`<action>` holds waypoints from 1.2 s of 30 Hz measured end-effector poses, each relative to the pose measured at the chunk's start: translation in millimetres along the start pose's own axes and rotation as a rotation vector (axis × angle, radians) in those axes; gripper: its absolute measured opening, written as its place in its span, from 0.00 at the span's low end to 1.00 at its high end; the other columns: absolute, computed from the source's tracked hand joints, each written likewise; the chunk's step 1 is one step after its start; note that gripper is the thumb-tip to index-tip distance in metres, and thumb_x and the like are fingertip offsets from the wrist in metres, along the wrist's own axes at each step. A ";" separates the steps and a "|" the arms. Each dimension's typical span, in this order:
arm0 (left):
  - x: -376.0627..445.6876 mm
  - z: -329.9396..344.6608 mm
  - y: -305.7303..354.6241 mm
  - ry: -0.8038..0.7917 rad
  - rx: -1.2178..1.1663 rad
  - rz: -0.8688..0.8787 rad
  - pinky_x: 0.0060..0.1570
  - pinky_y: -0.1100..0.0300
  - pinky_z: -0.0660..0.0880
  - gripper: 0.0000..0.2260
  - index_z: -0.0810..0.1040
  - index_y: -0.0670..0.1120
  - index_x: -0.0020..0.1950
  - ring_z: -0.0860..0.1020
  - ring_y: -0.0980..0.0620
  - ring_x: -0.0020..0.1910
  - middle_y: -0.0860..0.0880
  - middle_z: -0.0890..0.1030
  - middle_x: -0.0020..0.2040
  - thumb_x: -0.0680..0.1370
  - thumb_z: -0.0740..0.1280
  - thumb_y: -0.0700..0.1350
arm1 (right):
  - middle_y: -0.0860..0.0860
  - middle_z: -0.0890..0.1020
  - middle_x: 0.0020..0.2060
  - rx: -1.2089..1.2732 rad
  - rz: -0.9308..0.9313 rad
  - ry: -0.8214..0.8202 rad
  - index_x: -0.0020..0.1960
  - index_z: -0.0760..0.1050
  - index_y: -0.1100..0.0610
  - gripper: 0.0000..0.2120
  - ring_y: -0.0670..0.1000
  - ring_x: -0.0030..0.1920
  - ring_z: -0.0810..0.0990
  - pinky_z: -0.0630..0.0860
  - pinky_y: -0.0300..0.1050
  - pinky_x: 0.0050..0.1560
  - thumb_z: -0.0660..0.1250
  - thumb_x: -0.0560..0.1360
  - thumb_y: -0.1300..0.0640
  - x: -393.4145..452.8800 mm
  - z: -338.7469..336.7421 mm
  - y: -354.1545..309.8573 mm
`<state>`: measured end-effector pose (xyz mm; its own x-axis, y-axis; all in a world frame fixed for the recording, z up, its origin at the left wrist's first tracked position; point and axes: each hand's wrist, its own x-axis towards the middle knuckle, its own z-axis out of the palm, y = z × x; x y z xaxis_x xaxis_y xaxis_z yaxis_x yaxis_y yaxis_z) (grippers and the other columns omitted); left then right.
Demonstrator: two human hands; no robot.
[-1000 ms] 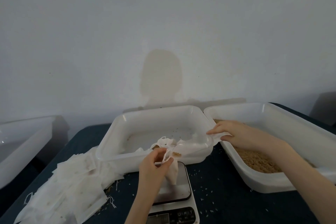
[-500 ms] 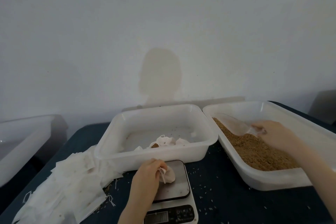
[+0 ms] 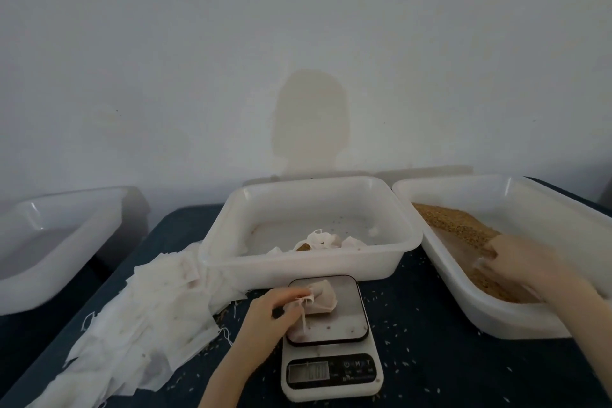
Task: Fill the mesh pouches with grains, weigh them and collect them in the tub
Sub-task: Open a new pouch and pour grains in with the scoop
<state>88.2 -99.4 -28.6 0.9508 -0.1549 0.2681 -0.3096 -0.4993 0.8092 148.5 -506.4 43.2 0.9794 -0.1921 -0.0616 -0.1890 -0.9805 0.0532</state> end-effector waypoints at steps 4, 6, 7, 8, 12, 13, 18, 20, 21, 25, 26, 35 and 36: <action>-4.6 -1.1 1.8 0.083 -0.388 -0.050 0.52 0.67 0.74 0.14 0.83 0.57 0.52 0.79 0.58 0.55 0.54 0.83 0.54 0.69 0.67 0.57 | 0.46 0.79 0.45 0.213 -0.057 0.517 0.54 0.78 0.47 0.10 0.49 0.40 0.75 0.69 0.43 0.35 0.60 0.79 0.52 -45.1 -22.0 -51.7; -3.7 -2.7 0.0 0.167 -0.478 -0.089 0.54 0.63 0.73 0.14 0.83 0.54 0.52 0.80 0.55 0.54 0.51 0.83 0.53 0.69 0.67 0.56 | 0.44 0.79 0.39 0.396 -0.212 0.674 0.49 0.80 0.48 0.07 0.45 0.34 0.72 0.66 0.39 0.31 0.63 0.77 0.54 -69.4 -24.5 -85.2; -3.8 -3.9 -1.5 0.203 -0.499 -0.100 0.56 0.59 0.73 0.13 0.83 0.52 0.52 0.80 0.54 0.55 0.50 0.83 0.53 0.72 0.66 0.54 | 0.43 0.80 0.37 0.437 -0.299 0.679 0.47 0.81 0.49 0.06 0.43 0.32 0.73 0.66 0.35 0.30 0.65 0.76 0.54 -78.6 -21.0 -100.5; -4.0 -5.0 -3.9 0.242 -0.512 -0.116 0.58 0.56 0.72 0.12 0.83 0.50 0.52 0.79 0.54 0.55 0.50 0.83 0.53 0.74 0.64 0.52 | 0.42 0.80 0.35 0.441 -0.375 0.661 0.45 0.81 0.50 0.05 0.41 0.30 0.73 0.66 0.32 0.30 0.66 0.75 0.55 -85.1 -14.5 -114.5; -5.5 -9.4 -12.5 0.421 -0.568 -0.259 0.58 0.57 0.72 0.09 0.81 0.50 0.53 0.80 0.59 0.53 0.56 0.83 0.50 0.80 0.61 0.45 | 0.45 0.76 0.24 0.484 -0.472 0.626 0.35 0.78 0.53 0.08 0.42 0.23 0.72 0.67 0.32 0.24 0.70 0.73 0.57 -82.5 31.3 -145.4; -6.4 -10.5 -13.7 0.449 -0.597 -0.297 0.56 0.58 0.72 0.09 0.81 0.50 0.53 0.80 0.59 0.52 0.57 0.84 0.49 0.80 0.61 0.45 | 0.46 0.75 0.24 0.529 -0.449 0.611 0.35 0.78 0.54 0.08 0.43 0.23 0.72 0.67 0.34 0.24 0.70 0.73 0.57 -78.0 43.7 -147.5; -8.6 -14.6 -19.7 0.514 -0.794 -0.463 0.48 0.61 0.72 0.12 0.79 0.48 0.55 0.80 0.55 0.52 0.53 0.85 0.48 0.80 0.58 0.46 | 0.46 0.76 0.24 0.833 -0.204 0.420 0.39 0.77 0.47 0.08 0.45 0.23 0.73 0.66 0.39 0.25 0.63 0.77 0.53 -57.1 80.6 -145.2; -7.7 -16.5 -22.2 0.535 -0.842 -0.492 0.49 0.61 0.72 0.12 0.78 0.47 0.55 0.80 0.55 0.52 0.52 0.85 0.48 0.80 0.57 0.46 | 0.44 0.77 0.26 0.929 -0.161 0.388 0.38 0.74 0.44 0.11 0.44 0.22 0.72 0.65 0.40 0.24 0.62 0.78 0.53 -51.7 83.8 -142.4; -7.2 -17.2 -23.4 0.542 -0.862 -0.502 0.49 0.61 0.73 0.12 0.78 0.47 0.55 0.80 0.54 0.53 0.51 0.85 0.48 0.80 0.57 0.46 | 0.44 0.77 0.27 0.950 -0.155 0.371 0.37 0.74 0.43 0.12 0.43 0.22 0.71 0.64 0.39 0.23 0.62 0.78 0.54 -50.5 84.0 -141.5; -6.7 -19.8 -26.9 0.567 -0.920 -0.527 0.49 0.60 0.73 0.11 0.78 0.45 0.54 0.80 0.52 0.53 0.48 0.84 0.50 0.80 0.57 0.44 | 0.45 0.78 0.27 0.988 -0.157 0.339 0.37 0.75 0.44 0.12 0.43 0.21 0.69 0.64 0.40 0.24 0.62 0.78 0.54 -50.0 83.7 -141.2; -7.0 -19.9 -27.1 0.566 -0.923 -0.531 0.49 0.60 0.73 0.11 0.77 0.45 0.54 0.80 0.52 0.53 0.47 0.84 0.50 0.80 0.57 0.44 | 0.44 0.78 0.27 0.983 -0.162 0.334 0.37 0.75 0.44 0.12 0.43 0.21 0.69 0.64 0.41 0.24 0.62 0.78 0.54 -50.1 83.7 -141.3; -6.8 -19.1 -25.8 0.542 -0.866 -0.559 0.45 0.61 0.73 0.09 0.78 0.47 0.52 0.80 0.53 0.51 0.51 0.85 0.45 0.80 0.58 0.44 | 0.46 0.77 0.26 0.925 -0.175 0.336 0.38 0.75 0.45 0.11 0.44 0.23 0.72 0.64 0.37 0.24 0.63 0.78 0.54 -49.3 84.9 -141.3; -6.9 -19.1 -25.3 0.544 -0.863 -0.565 0.45 0.61 0.73 0.09 0.78 0.47 0.52 0.80 0.53 0.51 0.51 0.85 0.45 0.80 0.59 0.44 | 0.46 0.77 0.26 0.915 -0.174 0.334 0.38 0.75 0.45 0.11 0.44 0.24 0.73 0.65 0.37 0.24 0.63 0.78 0.53 -49.2 85.1 -141.6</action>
<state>89.3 -69.4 -41.0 0.8910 0.3944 -0.2250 0.0553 0.3977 0.9159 121.1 -361.6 -46.1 0.9418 -0.1590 0.2961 0.1154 -0.6744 -0.7293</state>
